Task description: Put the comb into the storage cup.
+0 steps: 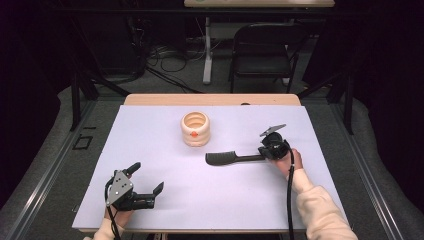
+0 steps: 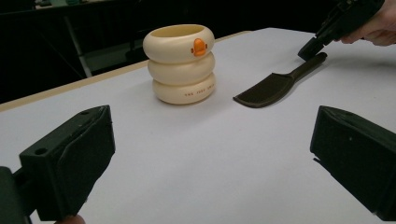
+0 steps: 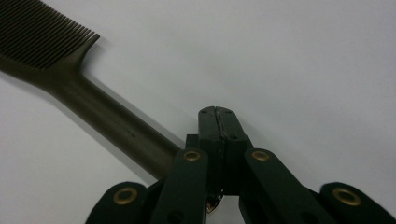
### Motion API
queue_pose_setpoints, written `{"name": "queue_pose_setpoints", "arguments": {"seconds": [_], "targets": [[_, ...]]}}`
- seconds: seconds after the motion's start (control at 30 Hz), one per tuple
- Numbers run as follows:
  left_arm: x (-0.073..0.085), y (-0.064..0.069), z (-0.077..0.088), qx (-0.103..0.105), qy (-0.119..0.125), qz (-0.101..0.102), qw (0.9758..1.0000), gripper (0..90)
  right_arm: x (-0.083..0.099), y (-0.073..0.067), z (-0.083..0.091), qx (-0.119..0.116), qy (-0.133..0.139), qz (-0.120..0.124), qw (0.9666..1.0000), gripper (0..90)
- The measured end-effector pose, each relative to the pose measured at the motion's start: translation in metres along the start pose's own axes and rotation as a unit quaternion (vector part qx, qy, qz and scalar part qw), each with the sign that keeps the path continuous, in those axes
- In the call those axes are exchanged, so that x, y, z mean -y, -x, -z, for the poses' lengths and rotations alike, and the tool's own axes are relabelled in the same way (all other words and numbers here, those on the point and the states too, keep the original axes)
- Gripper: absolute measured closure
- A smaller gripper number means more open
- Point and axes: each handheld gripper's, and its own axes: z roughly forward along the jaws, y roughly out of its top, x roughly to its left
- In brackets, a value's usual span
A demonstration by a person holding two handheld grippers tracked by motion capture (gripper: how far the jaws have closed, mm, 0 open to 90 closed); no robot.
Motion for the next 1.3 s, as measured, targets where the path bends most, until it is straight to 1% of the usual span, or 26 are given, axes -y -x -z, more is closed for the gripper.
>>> {"name": "queue_pose_setpoints", "arguments": {"seconds": [0.03,0.07,0.1,0.17,0.33,0.37,0.5,0.53,0.63,0.67,0.7,0.77,0.93,0.97,1.0,1.03,1.1,1.13,1.3], "targets": [[0.000,0.000,0.000,0.000,0.000,0.000,1.0000,0.0,0.000,-0.001,0.001,-0.001,-0.004,-0.004,1.0000,90.0],[0.000,0.000,0.000,0.000,0.000,0.000,1.0000,0.0,0.001,-0.001,0.002,-0.002,-0.005,0.000,1.0000,90.0],[0.000,0.000,0.000,0.000,0.000,0.001,1.0000,0.0,0.001,-0.001,0.003,-0.004,-0.010,-0.001,0.9999,90.0],[0.000,0.000,0.000,0.000,0.000,0.001,1.0000,0.0,0.002,-0.001,0.003,-0.002,-0.006,-0.004,1.0000,90.0],[0.000,0.000,0.000,-0.001,0.000,0.002,1.0000,0.0,0.003,-0.001,0.005,-0.007,-0.016,0.000,0.9999,90.0],[0.000,0.000,0.000,-0.001,0.000,0.001,1.0000,0.0,0.004,-0.002,0.006,-0.008,-0.013,-0.003,0.9999,90.0],[0.000,0.000,0.000,-0.001,0.000,0.001,1.0000,0.0,0.004,-0.003,0.009,-0.013,-0.018,-0.001,0.9998,90.0],[0.000,0.000,0.000,-0.001,0.000,0.000,1.0000,0.0,0.004,-0.003,0.010,-0.013,-0.024,0.001,0.9996,90.0],[0.000,0.000,0.000,-0.001,0.000,0.000,1.0000,0.0,0.005,-0.005,0.012,-0.016,-0.023,0.000,0.9996,90.0],[0.000,0.000,0.000,0.000,0.000,-0.001,1.0000,0.0,0.005,-0.005,0.013,-0.019,-0.026,0.005,0.9995,90.0],[0.000,-0.001,0.000,-0.001,0.000,-0.001,1.0000,0.0,0.005,-0.006,0.013,-0.019,-0.025,0.002,0.9995,90.0],[0.000,-0.001,0.000,0.000,0.000,-0.001,1.0000,0.0,0.005,-0.007,0.015,-0.023,-0.033,0.006,0.9992,90.0],[0.000,-0.001,0.000,0.000,0.000,-0.003,1.0000,0.0,0.007,-0.010,0.015,-0.029,-0.041,0.011,0.9987,90.0],[0.000,-0.001,0.000,0.000,0.000,-0.003,1.0000,0.0,0.008,-0.011,0.015,-0.029,-0.039,0.008,0.9988,90.0],[0.000,-0.001,0.000,-0.001,0.000,-0.002,1.0000,0.0,0.008,-0.011,0.016,-0.030,-0.044,0.007,0.9985,90.0],[0.000,-0.001,0.000,-0.001,0.000,-0.001,1.0000,0.0,0.008,-0.012,0.016,-0.030,-0.042,0.006,0.9987,90.0],[0.000,-0.001,0.000,-0.001,0.000,-0.001,1.0000,0.0,0.008,-0.012,0.018,-0.034,-0.046,0.013,0.9983,90.0],[0.000,-0.001,0.000,-0.001,0.000,-0.002,1.0000,0.0,0.008,-0.013,0.018,-0.034,-0.042,0.013,0.9985,90.0],[-0.001,-0.001,0.000,0.000,0.000,-0.004,1.0000,0.0,0.009,-0.018,0.022,-0.039,-0.049,0.017,0.9979,90.0]]}}
